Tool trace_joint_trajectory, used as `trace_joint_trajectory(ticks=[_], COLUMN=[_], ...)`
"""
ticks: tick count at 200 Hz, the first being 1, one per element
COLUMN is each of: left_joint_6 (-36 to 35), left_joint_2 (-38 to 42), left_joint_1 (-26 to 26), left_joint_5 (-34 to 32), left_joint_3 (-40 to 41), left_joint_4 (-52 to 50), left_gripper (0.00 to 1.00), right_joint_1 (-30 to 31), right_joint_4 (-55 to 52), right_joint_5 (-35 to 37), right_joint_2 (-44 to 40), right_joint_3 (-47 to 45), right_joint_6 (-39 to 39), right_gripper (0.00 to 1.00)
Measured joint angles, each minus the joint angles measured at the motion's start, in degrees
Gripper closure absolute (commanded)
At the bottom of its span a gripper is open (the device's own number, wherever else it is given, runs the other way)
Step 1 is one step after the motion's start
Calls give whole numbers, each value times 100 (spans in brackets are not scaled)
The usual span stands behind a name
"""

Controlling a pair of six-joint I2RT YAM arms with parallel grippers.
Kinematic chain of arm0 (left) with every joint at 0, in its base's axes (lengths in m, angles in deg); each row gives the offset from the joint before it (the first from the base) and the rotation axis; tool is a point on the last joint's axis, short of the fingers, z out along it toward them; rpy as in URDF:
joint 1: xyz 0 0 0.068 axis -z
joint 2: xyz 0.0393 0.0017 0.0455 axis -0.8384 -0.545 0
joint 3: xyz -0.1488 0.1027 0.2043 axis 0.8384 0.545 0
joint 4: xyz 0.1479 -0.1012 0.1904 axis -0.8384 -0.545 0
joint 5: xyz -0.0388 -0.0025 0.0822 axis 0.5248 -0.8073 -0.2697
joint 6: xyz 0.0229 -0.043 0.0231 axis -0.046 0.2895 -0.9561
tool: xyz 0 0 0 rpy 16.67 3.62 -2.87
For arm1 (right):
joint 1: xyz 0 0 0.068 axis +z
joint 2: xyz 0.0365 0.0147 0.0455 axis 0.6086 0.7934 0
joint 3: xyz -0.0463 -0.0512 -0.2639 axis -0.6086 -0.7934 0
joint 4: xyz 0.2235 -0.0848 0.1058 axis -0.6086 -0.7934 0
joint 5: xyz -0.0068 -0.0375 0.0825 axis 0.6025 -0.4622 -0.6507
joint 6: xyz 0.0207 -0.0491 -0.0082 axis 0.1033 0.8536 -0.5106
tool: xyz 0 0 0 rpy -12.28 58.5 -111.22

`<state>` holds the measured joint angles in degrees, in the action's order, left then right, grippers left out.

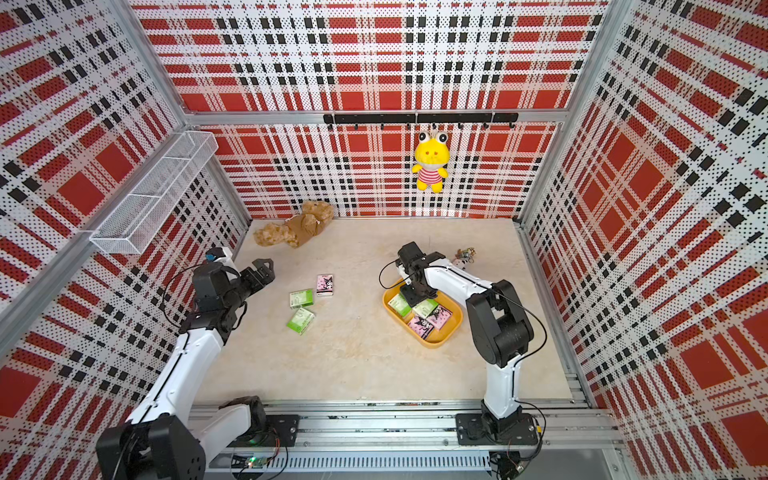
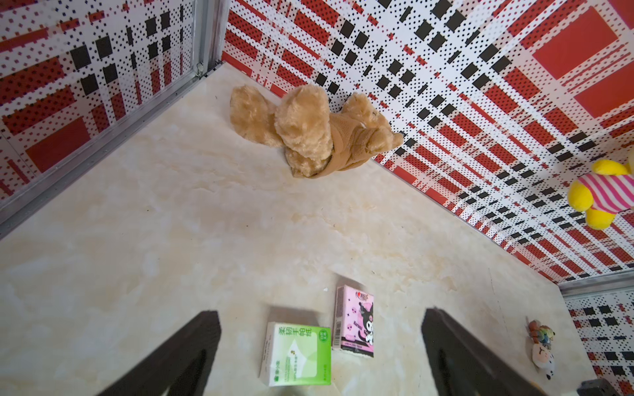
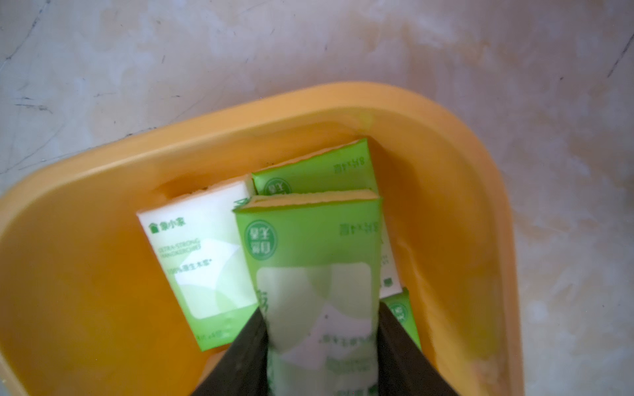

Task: Put the pocket tissues into the storage box
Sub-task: Place the pocket tissues in the storage box.

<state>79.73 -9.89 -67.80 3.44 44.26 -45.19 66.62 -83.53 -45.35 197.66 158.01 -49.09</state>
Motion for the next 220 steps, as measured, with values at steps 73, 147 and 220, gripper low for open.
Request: trace_joint_trajectory(ticks=[73, 147, 220], left_joint_6=[2, 4, 20], left_joint_2=[0, -2, -79], left_joint_1=[-2, -2, 2], left_joint_5=[2, 13, 68], left_joint_3=[0, -17, -326], left_joint_4=[0, -7, -46], left_gripper=[1, 1, 1], right_joint_1=[0, 0, 0], right_joint_4=[-74, -297, -612], right_joint_5=[63, 219, 352], right_joint_2=[149, 146, -236], right_joint_3=[234, 675, 1012], right_joint_6=[131, 192, 278], right_gripper=[39, 28, 25])
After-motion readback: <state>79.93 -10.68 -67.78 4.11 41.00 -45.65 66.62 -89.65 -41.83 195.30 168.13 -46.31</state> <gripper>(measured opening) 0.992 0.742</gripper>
